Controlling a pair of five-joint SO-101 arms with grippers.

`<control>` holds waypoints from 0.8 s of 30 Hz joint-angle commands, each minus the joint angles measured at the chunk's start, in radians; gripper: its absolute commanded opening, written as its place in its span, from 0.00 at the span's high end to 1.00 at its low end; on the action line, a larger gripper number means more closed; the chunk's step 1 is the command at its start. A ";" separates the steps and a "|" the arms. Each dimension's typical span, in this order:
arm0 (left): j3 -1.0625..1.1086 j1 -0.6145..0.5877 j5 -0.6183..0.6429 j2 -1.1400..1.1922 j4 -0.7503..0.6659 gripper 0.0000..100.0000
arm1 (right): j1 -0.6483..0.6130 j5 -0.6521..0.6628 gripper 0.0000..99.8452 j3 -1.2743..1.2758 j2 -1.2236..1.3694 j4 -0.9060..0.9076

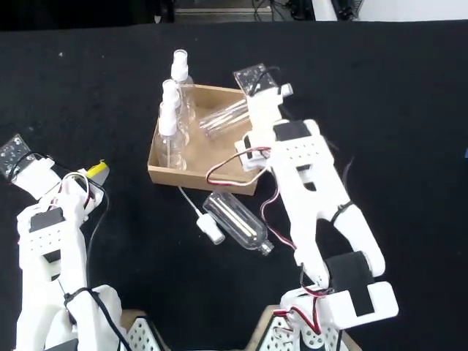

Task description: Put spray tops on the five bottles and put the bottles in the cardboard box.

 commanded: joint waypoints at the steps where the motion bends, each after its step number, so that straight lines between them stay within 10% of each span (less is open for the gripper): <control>1: -0.025 -0.013 -0.021 -0.011 -0.023 0.66 | -0.012 -0.012 0.80 -0.079 -0.122 0.095; 24: -0.025 -0.015 -0.021 -0.012 -0.023 0.66 | -0.471 -0.014 0.80 0.524 -0.731 0.009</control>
